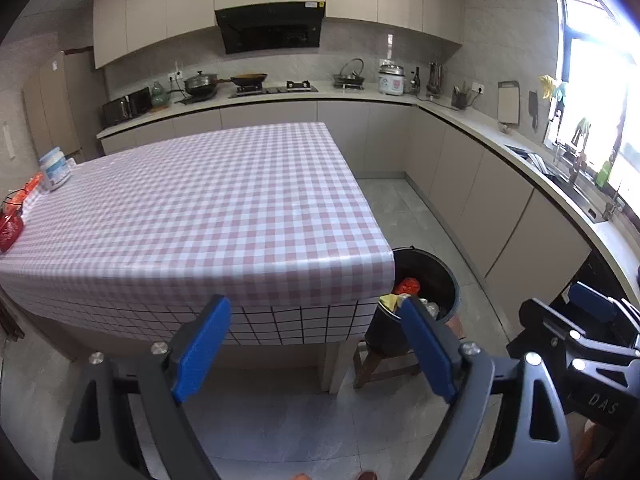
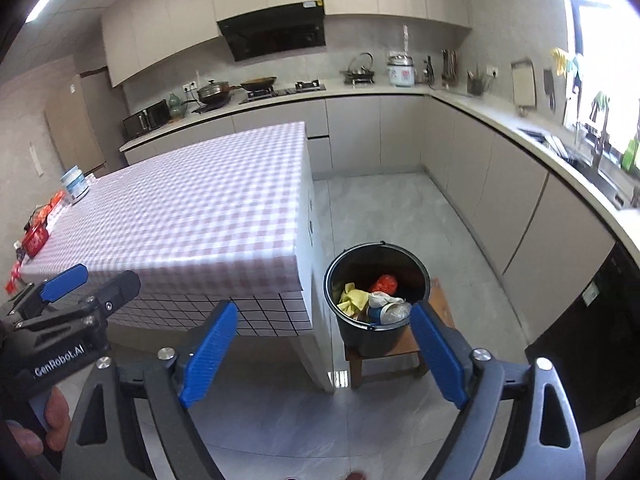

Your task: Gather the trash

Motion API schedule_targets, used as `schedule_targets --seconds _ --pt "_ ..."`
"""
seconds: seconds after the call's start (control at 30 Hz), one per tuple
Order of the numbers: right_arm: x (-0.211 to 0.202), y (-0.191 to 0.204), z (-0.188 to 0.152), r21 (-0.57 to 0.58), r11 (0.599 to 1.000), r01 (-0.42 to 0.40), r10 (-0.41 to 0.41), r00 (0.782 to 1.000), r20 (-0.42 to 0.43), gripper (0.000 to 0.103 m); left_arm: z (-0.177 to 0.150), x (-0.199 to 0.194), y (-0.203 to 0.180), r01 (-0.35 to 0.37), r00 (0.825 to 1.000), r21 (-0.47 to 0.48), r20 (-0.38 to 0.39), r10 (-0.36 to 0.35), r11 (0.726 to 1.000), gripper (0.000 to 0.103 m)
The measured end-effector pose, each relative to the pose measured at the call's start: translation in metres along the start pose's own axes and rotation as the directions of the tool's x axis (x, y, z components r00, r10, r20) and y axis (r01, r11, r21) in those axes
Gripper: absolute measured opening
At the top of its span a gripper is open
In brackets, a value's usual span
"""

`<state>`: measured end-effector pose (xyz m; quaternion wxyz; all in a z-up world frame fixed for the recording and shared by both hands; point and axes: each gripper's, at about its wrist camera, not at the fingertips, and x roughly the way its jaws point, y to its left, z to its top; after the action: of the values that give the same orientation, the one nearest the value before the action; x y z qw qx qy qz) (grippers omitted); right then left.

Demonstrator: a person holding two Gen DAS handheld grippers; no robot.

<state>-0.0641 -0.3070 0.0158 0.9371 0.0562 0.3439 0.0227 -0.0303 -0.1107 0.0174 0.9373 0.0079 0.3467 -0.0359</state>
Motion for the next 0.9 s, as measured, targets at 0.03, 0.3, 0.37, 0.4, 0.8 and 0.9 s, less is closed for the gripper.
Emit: schedule_targets --seconds 0.03,0.3,0.37,0.4,0.8,0.9 --pt "-0.004 0.001 -0.001 -0.005 1.000 -0.009 0.009 1.000 0.004 0.092 -0.002 -0.002 0.000 -0.001 1.000 -0.006 0.003 0.001 1.000 0.091" --pt "-0.017 -0.020 -0.004 0.041 0.998 -0.056 0.056 0.998 0.000 0.092 -0.014 -0.024 -0.024 -0.030 0.999 -0.014 0.033 0.030 0.999 0.093" --pt "-0.020 -0.027 -0.004 0.043 0.998 -0.056 0.056 0.998 0.006 0.092 -0.014 -0.025 -0.033 -0.040 0.999 -0.008 0.034 0.040 0.999 0.094" --pt "-0.021 -0.031 -0.005 0.042 0.997 -0.060 0.060 0.998 0.007 0.092 -0.016 -0.027 -0.036 -0.040 0.999 -0.009 0.034 0.040 0.999 0.094" --pt "-0.029 -0.052 -0.003 0.043 0.997 -0.067 0.066 0.997 0.026 0.092 -0.020 -0.037 -0.056 -0.074 0.996 -0.017 0.044 0.075 0.997 0.094" --pt "-0.029 -0.053 -0.003 0.036 0.998 -0.060 0.059 0.998 0.020 0.092 -0.020 -0.037 -0.056 -0.079 0.996 -0.022 0.043 0.080 0.997 0.094"
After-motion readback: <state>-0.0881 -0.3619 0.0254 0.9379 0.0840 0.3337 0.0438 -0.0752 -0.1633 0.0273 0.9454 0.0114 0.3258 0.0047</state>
